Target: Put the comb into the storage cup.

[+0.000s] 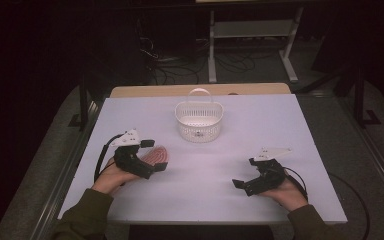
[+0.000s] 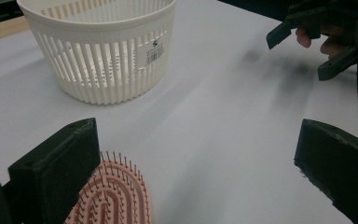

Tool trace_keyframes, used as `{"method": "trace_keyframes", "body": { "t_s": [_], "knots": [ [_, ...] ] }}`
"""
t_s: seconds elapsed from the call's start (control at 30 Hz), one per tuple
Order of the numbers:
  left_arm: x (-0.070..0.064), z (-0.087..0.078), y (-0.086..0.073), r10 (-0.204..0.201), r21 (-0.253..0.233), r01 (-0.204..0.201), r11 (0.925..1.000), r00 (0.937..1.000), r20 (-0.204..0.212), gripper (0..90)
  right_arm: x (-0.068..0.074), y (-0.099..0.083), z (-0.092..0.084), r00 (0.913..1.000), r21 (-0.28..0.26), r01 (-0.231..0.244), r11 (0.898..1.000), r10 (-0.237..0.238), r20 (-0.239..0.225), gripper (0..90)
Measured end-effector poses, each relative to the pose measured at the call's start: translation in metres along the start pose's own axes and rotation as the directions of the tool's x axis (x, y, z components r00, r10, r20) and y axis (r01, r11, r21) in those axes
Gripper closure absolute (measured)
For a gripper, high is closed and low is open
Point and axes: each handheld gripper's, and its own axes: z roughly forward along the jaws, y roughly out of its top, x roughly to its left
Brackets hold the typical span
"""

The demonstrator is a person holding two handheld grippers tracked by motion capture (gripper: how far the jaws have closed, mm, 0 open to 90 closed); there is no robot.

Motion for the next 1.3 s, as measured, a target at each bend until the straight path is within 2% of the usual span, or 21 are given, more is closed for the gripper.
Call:
{"method": "trace_keyframes", "body": {
  "t_s": [0.37, 0.6, 0.8, 1.13, 1.3],
  "knots": [
    [0.003, -0.001, 0.007, 0.018, 0.012, -0.018, 0.9998, 0.9998, -0.012, 0.0, 0.0, 0.0, 0.0, 1.0, -0.006, -0.007, 1.0, 0.007, 0.001, 0.0],
    [0.009, -0.002, 0.008, 0.011, 0.024, -0.011, 0.9997, 0.9999, -0.011, 0.0, 0.0, 0.0, -0.001, 1.0, -0.008, -0.007, 1.0, 0.007, 0.001, 0.0],
    [0.014, -0.01, 0.007, 0.006, 0.015, -0.005, 0.9999, 0.9986, -0.053, 0.0, 0.001, 0.0, -0.002, 1.0, -0.01, -0.003, 1.0, 0.003, 0.0, 0.0],
    [0.023, -0.025, 0.0, 0.021, 0.057, -0.015, 0.9983, 0.9937, -0.11, 0.0, 0.002, 0.0, -0.003, 1.0, -0.012, 0.003, 1.0, -0.003, 0.001, 0.0],
    [0.028, -0.031, -0.003, 0.016, 0.061, -0.009, 0.9981, 0.9922, -0.124, 0.0, 0.003, 0.0, -0.002, 1.0, -0.012, 0.001, 1.0, -0.001, -0.001, 0.0]
  ]
}}
